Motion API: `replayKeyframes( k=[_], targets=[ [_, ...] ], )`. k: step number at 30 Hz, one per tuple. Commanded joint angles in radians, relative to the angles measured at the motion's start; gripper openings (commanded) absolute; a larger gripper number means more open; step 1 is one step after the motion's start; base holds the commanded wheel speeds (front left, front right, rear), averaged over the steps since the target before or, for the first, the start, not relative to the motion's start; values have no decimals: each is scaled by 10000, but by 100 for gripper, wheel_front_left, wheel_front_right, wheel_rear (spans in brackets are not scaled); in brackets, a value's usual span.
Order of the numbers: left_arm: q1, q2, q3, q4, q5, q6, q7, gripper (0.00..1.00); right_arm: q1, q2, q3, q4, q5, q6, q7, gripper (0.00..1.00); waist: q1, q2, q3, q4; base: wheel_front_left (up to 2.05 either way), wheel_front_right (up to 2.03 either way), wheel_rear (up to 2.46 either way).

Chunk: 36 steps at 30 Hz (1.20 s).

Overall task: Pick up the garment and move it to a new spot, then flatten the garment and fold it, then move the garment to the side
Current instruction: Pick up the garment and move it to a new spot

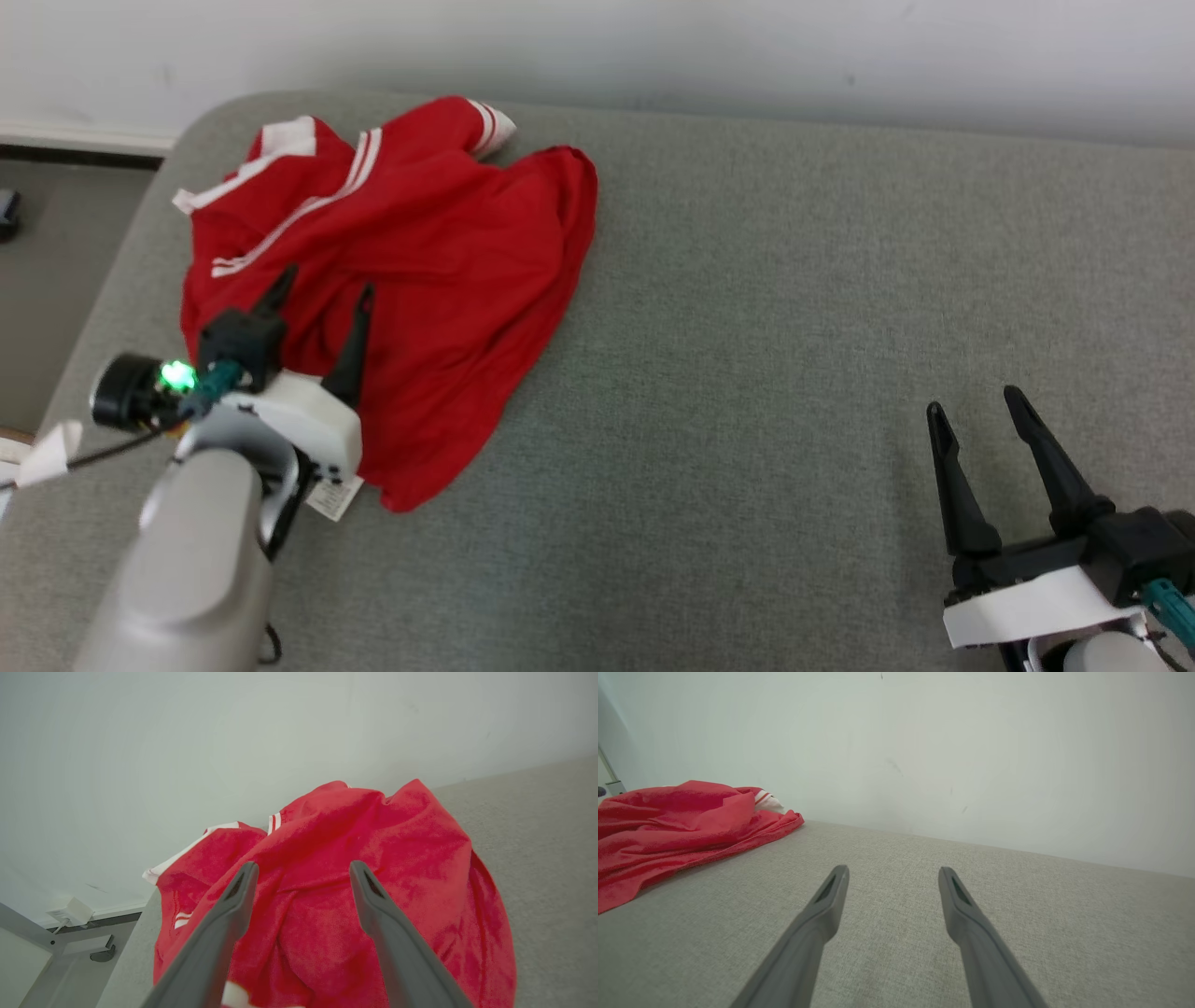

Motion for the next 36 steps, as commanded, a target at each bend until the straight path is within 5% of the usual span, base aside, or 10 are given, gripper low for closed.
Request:
replayKeyframes(
  k=[1,10,14,15,16,26,36],
  targets=[
    [-669,254,-126,291,255,-74,120,100,-357,-73,76,-89,-44,-17,4,100,-1,0,1054,-459,0,0,0],
    [-3271,1334,-692,1900,667,-309,863,100,-1360,-157,505,-331,134,-17,4,100,-1,0,2549,-1016,0,0,0],
    [-3655,1392,-885,2519,466,-367,1071,100,-1428,-135,549,-292,199,-19,5,100,-1,0,2667,-1155,0,0,0],
    [-3771,1408,-921,2720,388,-381,1150,42,-1429,-127,546,-263,217,-17,5,100,-1,0,2676,-1187,0,0,0],
    [-3872,1422,-963,2867,317,-378,1149,0,-1415,-110,529,-235,235,-17,5,100,-1,0,2674,-1210,0,0,0],
    [-3952,1323,-1188,3365,-19,-272,192,0,-958,-2,229,-24,229,-17,5,100,-1,0,1665,-928,0,0,0],
    [-3361,1180,-1250,1879,-520,-312,-193,0,-15,112,60,226,320,-17,5,100,-1,0,-252,-432,0,0,0]
  ],
)
